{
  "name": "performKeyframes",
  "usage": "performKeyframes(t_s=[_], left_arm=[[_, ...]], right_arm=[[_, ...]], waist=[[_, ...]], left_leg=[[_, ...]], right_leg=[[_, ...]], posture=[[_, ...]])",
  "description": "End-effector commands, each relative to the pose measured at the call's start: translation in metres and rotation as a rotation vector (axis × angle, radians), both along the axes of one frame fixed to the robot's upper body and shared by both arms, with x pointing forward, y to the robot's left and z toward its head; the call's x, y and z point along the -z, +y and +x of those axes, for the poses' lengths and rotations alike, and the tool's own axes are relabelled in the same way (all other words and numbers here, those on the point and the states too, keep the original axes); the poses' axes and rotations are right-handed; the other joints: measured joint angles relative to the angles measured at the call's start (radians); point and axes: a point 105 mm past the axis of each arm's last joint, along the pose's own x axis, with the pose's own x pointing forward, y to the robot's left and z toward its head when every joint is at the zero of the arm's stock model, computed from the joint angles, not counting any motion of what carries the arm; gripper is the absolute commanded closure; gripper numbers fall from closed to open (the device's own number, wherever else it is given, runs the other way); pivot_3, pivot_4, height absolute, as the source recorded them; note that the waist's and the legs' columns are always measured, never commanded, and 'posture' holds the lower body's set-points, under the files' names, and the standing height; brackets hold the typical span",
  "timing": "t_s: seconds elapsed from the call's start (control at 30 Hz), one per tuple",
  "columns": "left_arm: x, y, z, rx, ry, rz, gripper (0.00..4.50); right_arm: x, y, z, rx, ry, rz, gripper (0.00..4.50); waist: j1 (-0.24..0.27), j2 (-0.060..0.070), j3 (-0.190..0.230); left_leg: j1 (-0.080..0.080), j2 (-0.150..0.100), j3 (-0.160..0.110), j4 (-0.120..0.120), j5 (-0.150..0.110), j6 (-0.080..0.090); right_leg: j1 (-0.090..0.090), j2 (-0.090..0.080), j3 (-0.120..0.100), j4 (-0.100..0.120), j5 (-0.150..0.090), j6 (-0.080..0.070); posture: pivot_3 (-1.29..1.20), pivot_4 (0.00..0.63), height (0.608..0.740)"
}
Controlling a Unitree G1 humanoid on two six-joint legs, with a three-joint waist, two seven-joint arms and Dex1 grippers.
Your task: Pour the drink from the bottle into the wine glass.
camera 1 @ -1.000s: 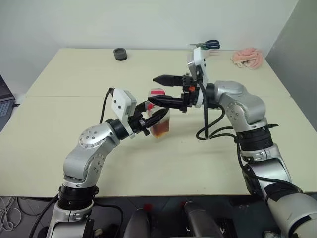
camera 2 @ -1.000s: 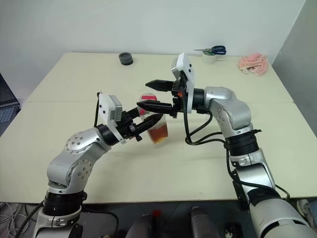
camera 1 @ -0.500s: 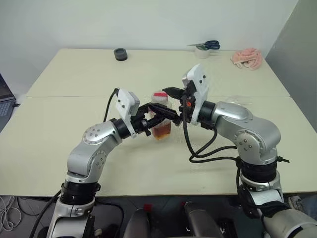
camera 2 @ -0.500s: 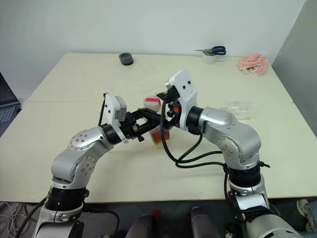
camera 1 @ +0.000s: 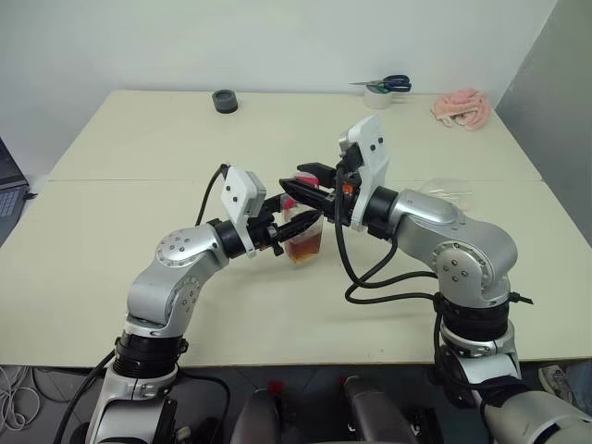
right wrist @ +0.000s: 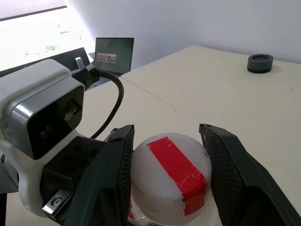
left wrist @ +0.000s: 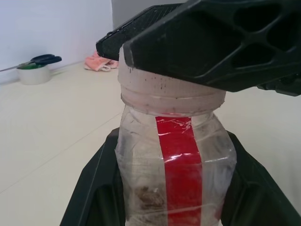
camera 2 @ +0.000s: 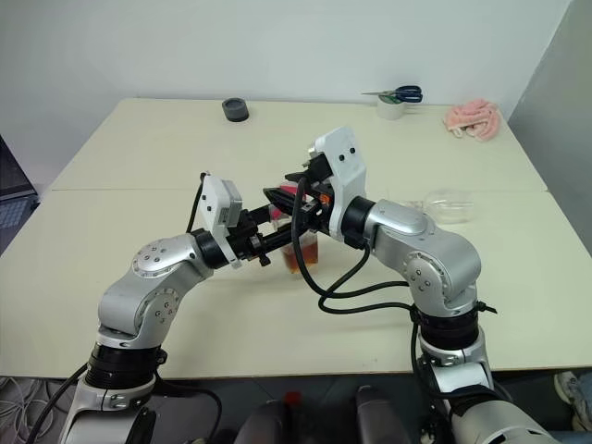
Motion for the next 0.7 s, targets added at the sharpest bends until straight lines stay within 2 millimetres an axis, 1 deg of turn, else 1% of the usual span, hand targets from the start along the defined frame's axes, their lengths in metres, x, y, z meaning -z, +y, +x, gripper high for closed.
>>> performKeyframes(t_s=[0.03,0.1,0.17,0.23,0.27,0.3,0.37,0.43,0.53,0.6,0.7], left_arm=[[-0.014,-0.003,-0.006,0.031,-0.067,0.004,2.57],[-0.014,-0.005,-0.009,0.056,-0.064,0.007,2.58],[-0.015,-0.008,-0.012,0.086,-0.057,0.006,2.58],[-0.016,-0.010,-0.018,0.140,-0.041,0.007,2.58],[-0.015,-0.012,-0.021,0.165,-0.035,0.012,2.58],[-0.015,-0.013,-0.023,0.184,-0.030,0.020,2.58],[-0.015,-0.013,-0.026,0.204,-0.025,0.032,2.58],[-0.016,-0.012,-0.026,0.204,-0.027,0.037,2.58],[-0.017,-0.010,-0.026,0.196,-0.028,0.040,2.58],[-0.016,-0.009,-0.025,0.188,-0.028,0.040,2.58],[-0.015,-0.009,-0.024,0.175,-0.024,0.036,2.58]], right_arm=[[-0.019,0.002,-0.007,-0.073,-0.080,0.033,2.64],[-0.014,0.005,-0.014,-0.202,-0.091,0.011,2.64],[-0.010,0.003,-0.028,-0.393,-0.100,0.010,2.64],[-0.002,-0.010,-0.053,-0.693,-0.114,-0.020,2.64],[0.002,-0.017,-0.056,-0.781,-0.123,-0.043,2.64],[0.007,-0.022,-0.051,-0.812,-0.127,-0.072,2.64],[0.015,-0.026,-0.032,-0.790,-0.158,-0.155,2.64],[0.013,-0.029,-0.024,-0.797,-0.179,-0.178,2.64],[0.011,-0.032,-0.020,-0.799,-0.198,-0.179,2.64],[0.007,-0.032,-0.015,-0.764,-0.220,-0.150,2.64],[0.003,-0.035,-0.020,-0.771,-0.212,-0.124,2.64]], waist=[[0.000,0.000,0.000],[0.000,0.000,0.000],[0.000,0.000,0.000],[0.003,0.000,0.000],[0.005,0.000,0.001],[0.005,0.000,0.001],[-0.003,0.000,0.001],[-0.011,0.000,0.001],[-0.007,0.000,0.001],[-0.004,0.000,0.001],[-0.002,0.001,0.001]], left_leg=[[0.000,0.000,0.000,0.000,0.000,0.000],[0.000,0.000,0.000,0.000,0.000,0.000],[0.000,0.000,0.000,0.000,0.000,0.000],[0.000,0.000,0.001,0.000,0.000,0.000],[-0.001,0.000,0.000,0.000,0.000,0.000],[-0.001,0.000,0.000,0.000,0.000,0.000],[0.000,0.000,0.001,0.000,0.000,0.000],[0.003,0.001,0.003,0.000,0.000,0.000],[0.004,0.003,0.001,-0.002,0.000,0.000],[0.004,0.003,0.001,-0.002,0.000,0.000],[0.002,0.002,0.001,-0.001,0.000,0.000]], right_leg=[[0.000,0.000,0.000,0.000,0.000,0.000],[0.000,0.000,0.000,0.000,0.000,0.000],[0.000,0.000,0.000,-0.001,0.000,0.000],[0.000,0.000,0.000,-0.001,0.000,0.000],[0.001,0.000,-0.001,-0.002,0.000,0.000],[0.001,0.000,0.000,-0.002,0.000,0.000],[0.001,0.000,0.000,-0.003,0.000,0.000],[0.001,0.001,0.002,0.000,0.000,0.000],[0.001,0.004,0.001,0.001,0.000,0.000],[0.001,0.004,0.001,0.000,-0.001,-0.001],[0.001,0.003,0.001,0.000,-0.001,-0.001]], posture=[[0.00,0.150,0.740],[0.00,0.150,0.740],[0.00,0.150,0.740],[0.00,0.150,0.740],[0.00,0.150,0.740],[0.00,0.150,0.740],[0.00,0.150,0.740],[0.00,0.150,0.740],[0.00,0.150,0.740],[0.00,0.150,0.740],[0.00,0.150,0.740]])
